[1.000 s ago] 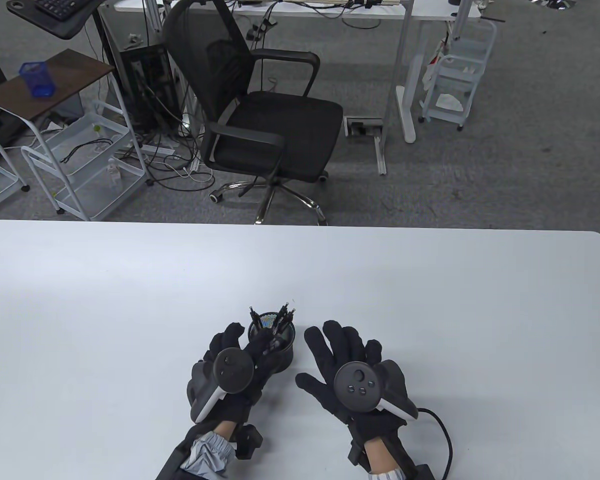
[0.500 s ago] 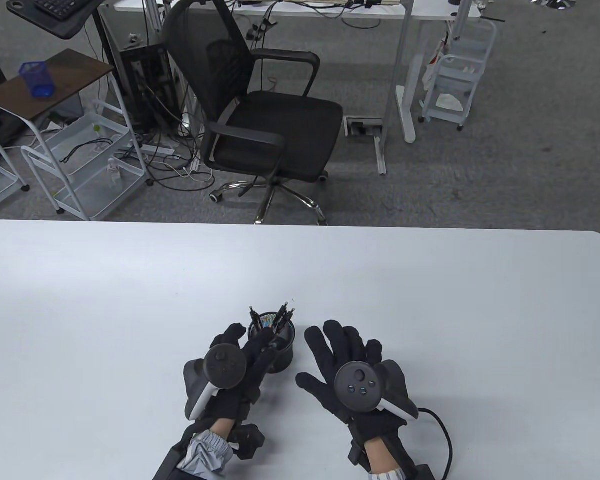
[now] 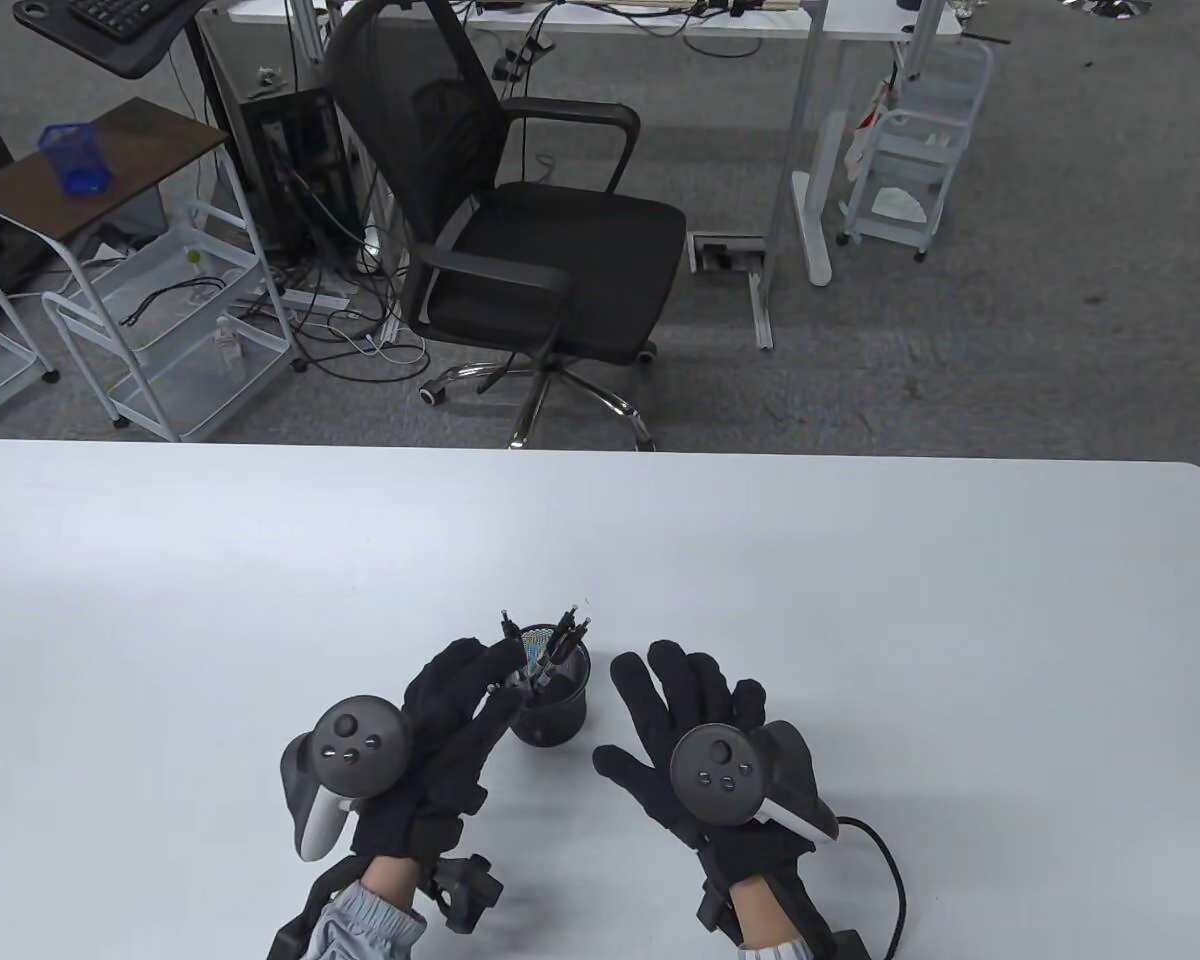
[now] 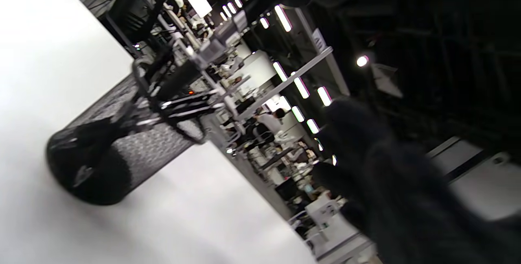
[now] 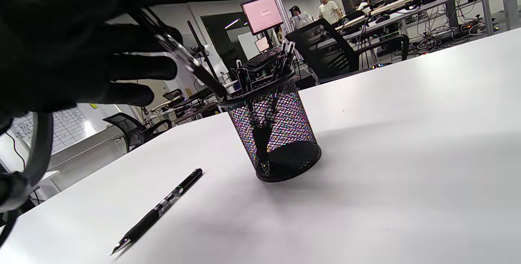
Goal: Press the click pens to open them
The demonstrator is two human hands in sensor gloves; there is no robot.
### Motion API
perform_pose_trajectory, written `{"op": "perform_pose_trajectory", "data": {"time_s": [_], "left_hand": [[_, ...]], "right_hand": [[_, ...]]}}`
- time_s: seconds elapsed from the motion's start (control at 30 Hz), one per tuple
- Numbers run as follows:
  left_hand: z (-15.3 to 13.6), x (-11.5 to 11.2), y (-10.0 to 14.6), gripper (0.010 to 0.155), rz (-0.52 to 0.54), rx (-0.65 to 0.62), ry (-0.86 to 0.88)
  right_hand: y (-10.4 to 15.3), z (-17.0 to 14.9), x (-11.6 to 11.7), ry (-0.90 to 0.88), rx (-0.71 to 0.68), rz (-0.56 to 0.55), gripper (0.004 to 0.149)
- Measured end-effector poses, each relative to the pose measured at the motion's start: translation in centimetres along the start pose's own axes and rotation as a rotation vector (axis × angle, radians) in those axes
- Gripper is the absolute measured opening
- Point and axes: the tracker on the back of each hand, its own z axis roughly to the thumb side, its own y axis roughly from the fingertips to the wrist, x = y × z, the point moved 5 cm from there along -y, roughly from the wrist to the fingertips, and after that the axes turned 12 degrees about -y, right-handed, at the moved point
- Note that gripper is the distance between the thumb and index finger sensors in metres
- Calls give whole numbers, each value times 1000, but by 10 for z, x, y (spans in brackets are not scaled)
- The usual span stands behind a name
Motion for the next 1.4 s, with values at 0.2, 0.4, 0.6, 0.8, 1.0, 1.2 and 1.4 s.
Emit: {"op": "perform_pose_trajectory", "data": {"time_s": [0.2, 0.4, 0.6, 0.8, 1.0, 1.2, 1.4], "left_hand": [[-6, 11, 5, 46, -28, -60, 237], [-21, -4, -3, 46, -158, -133, 600], [-26, -18, -7, 45, -269, -230, 933], [-30, -21, -7, 43, -277, -264, 1022], [-29, -29, -5, 47, -292, -255, 1114], [-31, -32, -3, 79, -279, -221, 1133], [-35, -32, -2, 69, -235, -148, 1100]], "right_hand": [[-1, 1, 2, 8, -2, 4, 76], [0, 1, 2, 9, 1, 6, 76], [0, 0, 1, 5, 3, 3, 76], [0, 0, 1, 7, 6, 7, 76], [-1, -1, 2, 9, 10, 11, 76], [-1, -1, 2, 10, 16, 15, 76], [-1, -1, 2, 11, 16, 14, 76]]}}
